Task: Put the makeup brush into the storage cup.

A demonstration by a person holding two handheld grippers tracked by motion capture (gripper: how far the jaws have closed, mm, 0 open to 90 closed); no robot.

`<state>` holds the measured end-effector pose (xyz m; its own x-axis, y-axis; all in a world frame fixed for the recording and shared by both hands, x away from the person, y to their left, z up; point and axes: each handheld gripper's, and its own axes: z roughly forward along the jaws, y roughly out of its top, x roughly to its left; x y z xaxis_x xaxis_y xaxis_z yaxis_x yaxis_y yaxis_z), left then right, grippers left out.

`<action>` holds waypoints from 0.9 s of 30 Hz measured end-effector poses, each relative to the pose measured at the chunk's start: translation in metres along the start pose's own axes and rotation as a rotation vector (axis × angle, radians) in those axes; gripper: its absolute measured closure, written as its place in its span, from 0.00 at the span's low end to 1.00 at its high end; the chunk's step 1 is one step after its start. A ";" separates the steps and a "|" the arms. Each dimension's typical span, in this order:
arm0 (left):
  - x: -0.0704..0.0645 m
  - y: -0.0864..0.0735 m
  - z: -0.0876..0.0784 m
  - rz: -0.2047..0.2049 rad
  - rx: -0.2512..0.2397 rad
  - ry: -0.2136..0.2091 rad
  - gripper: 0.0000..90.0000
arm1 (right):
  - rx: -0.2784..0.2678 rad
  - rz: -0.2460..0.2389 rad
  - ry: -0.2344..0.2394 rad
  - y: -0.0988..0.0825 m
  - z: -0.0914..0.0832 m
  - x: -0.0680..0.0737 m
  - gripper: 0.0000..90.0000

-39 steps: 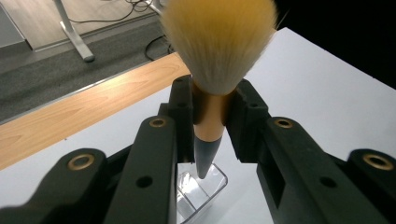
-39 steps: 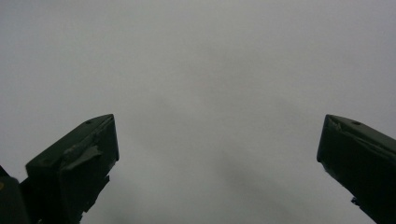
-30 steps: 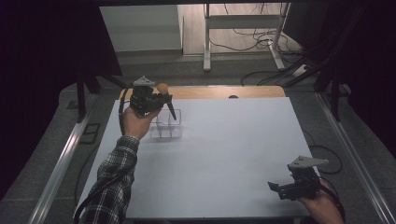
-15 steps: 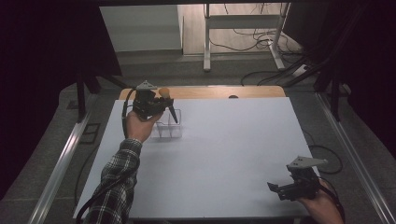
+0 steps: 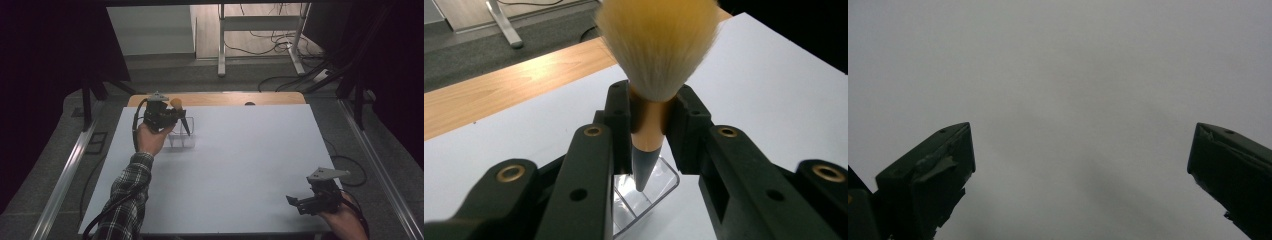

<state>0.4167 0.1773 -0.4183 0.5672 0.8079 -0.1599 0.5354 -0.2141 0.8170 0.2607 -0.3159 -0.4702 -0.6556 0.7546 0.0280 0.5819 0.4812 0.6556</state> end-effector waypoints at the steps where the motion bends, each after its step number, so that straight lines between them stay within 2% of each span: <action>1: 0.000 -0.001 0.001 0.002 0.002 0.001 0.82 | 0.001 0.000 0.000 0.000 0.000 0.000 0.00; 27: -0.001 -0.021 0.024 -0.003 0.046 0.004 0.81 | 0.017 -0.018 0.008 0.000 0.002 0.001 0.00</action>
<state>0.4200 0.1676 -0.4490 0.5631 0.8107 -0.1603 0.5653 -0.2365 0.7903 0.2611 -0.3146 -0.4713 -0.6700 0.7420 0.0221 0.5776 0.5024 0.6434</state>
